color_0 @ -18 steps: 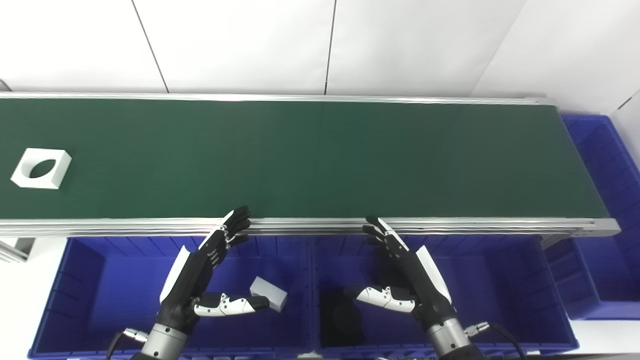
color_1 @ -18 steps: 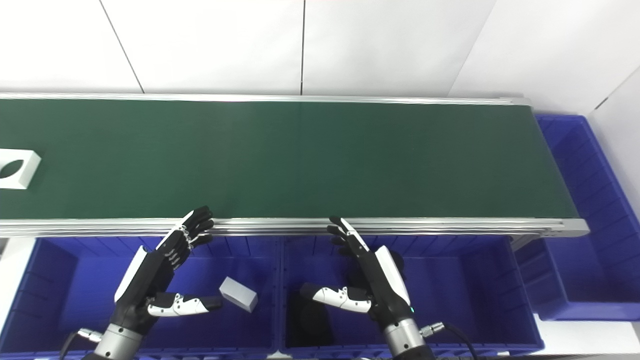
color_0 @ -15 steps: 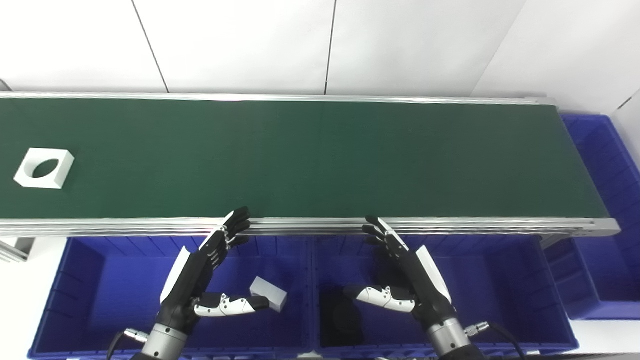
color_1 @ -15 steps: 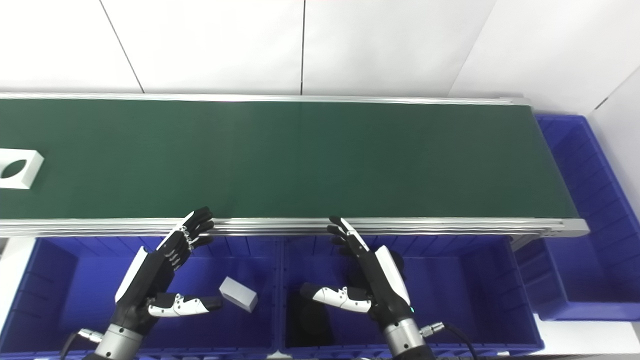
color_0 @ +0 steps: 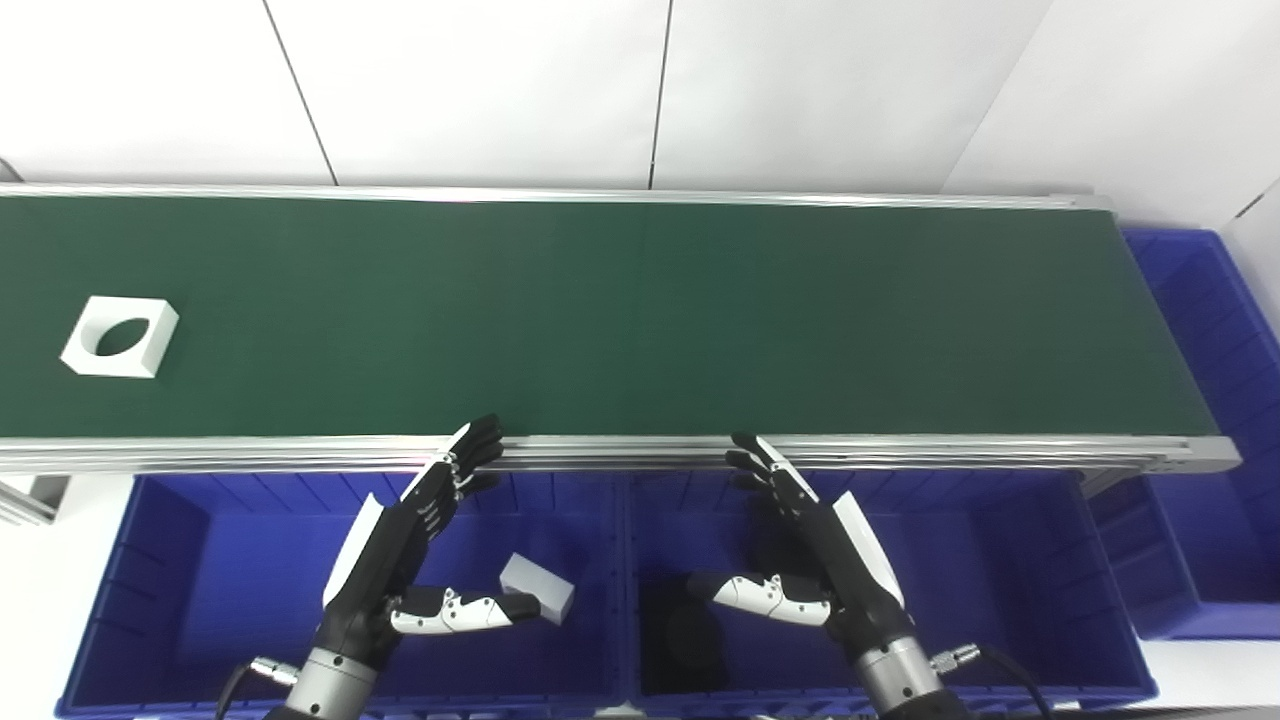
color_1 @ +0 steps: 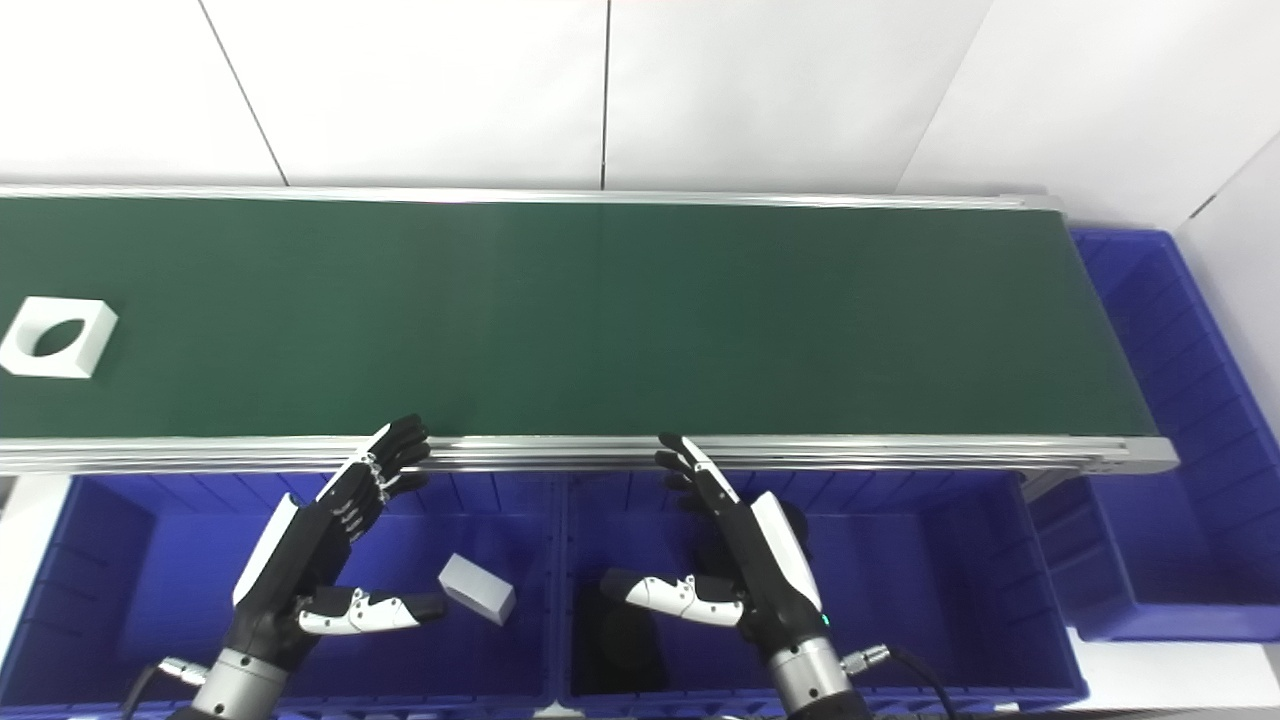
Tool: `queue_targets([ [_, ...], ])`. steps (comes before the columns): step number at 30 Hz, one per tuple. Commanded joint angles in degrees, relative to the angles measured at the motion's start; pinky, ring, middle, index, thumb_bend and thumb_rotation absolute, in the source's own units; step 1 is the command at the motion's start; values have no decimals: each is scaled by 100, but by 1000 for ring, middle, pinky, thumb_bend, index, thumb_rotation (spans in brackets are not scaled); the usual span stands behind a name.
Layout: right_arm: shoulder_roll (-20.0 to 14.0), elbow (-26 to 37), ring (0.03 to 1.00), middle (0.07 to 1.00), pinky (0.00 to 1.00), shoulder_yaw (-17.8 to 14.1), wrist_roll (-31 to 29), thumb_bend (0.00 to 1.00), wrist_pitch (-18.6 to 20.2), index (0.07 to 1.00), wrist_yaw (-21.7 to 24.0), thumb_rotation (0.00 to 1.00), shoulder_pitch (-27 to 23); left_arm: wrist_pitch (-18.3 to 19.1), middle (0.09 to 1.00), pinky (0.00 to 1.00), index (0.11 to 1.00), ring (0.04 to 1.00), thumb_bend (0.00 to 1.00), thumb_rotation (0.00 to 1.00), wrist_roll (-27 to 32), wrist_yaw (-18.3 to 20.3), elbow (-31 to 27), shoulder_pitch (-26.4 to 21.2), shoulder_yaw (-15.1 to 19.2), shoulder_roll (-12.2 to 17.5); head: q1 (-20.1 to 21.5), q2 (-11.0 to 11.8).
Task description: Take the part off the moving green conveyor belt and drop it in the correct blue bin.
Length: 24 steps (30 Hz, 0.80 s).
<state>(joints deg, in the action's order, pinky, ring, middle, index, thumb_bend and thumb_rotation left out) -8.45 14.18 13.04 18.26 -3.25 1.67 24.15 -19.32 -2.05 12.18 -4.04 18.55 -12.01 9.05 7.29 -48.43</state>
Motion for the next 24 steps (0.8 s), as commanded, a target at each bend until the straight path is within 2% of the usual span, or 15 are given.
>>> queue_targets([
  [1, -50, 124, 842, 886, 789, -42, -77, 778, -356, 934, -14, 463, 31, -348, 923, 829, 919, 903, 853, 268, -88, -61, -40, -4, -36, -91, -556, 146],
  [2, -71, 105, 843, 887, 788, -56, -105, 775, -388, 936, -12, 459, 43, -390, 920, 818, 917, 898, 857, 269, -133, -89, -12, 5, -43, -121, -707, 186],
  [3, -104, 85, 844, 888, 788, -79, -149, 773, -438, 937, -8, 455, 57, -433, 918, 812, 915, 894, 859, 269, -188, -116, 31, 14, -57, -166, -1152, 324],
  [6, -194, 90, 842, 885, 781, -137, -317, 748, -524, 943, 31, 417, 94, -655, 919, 799, 911, 887, 866, 291, -358, -187, 178, 10, -113, -277, -1591, 502],
  [7, -225, 68, 843, 887, 784, -160, -362, 743, -575, 944, 32, 410, 103, -712, 918, 797, 907, 885, 865, 295, -463, -237, 228, 1, -148, -306, -1865, 652],
  [8, -246, 67, 847, 890, 792, -177, -381, 729, -594, 946, 30, 390, 113, -738, 916, 790, 902, 881, 863, 316, -556, -296, 262, -3, -175, -338, -1903, 675],
  [11, -292, 33, 855, 893, 816, -214, -442, 705, -674, 949, 23, 331, 123, -754, 903, 778, 889, 872, 872, 332, -742, -492, 363, -27, -289, -407, -2279, 931],
  [12, -301, 28, 858, 893, 820, -223, -479, 699, -690, 951, 36, 320, 130, -756, 900, 776, 887, 870, 876, 338, -803, -542, 370, -23, -309, -434, -2279, 931],
  [13, -317, -15, 865, 894, 827, -234, -522, 689, -741, 956, 44, 308, 125, -757, 897, 772, 886, 868, 884, 345, -860, -594, 390, -26, -331, -464, -2469, 1045],
  [17, -372, -144, 890, 912, 846, -270, -661, 677, -734, 973, 106, 314, 127, -756, 889, 761, 881, 860, 896, 341, -952, -796, 447, -33, -432, -525, -2612, 1213],
  [24, -365, -259, 891, 910, 858, -289, -637, 655, -775, 979, 107, 277, 120, -755, 891, 765, 877, 864, 910, 342, -909, -1081, 509, -29, -581, -514, -2589, 1410],
])
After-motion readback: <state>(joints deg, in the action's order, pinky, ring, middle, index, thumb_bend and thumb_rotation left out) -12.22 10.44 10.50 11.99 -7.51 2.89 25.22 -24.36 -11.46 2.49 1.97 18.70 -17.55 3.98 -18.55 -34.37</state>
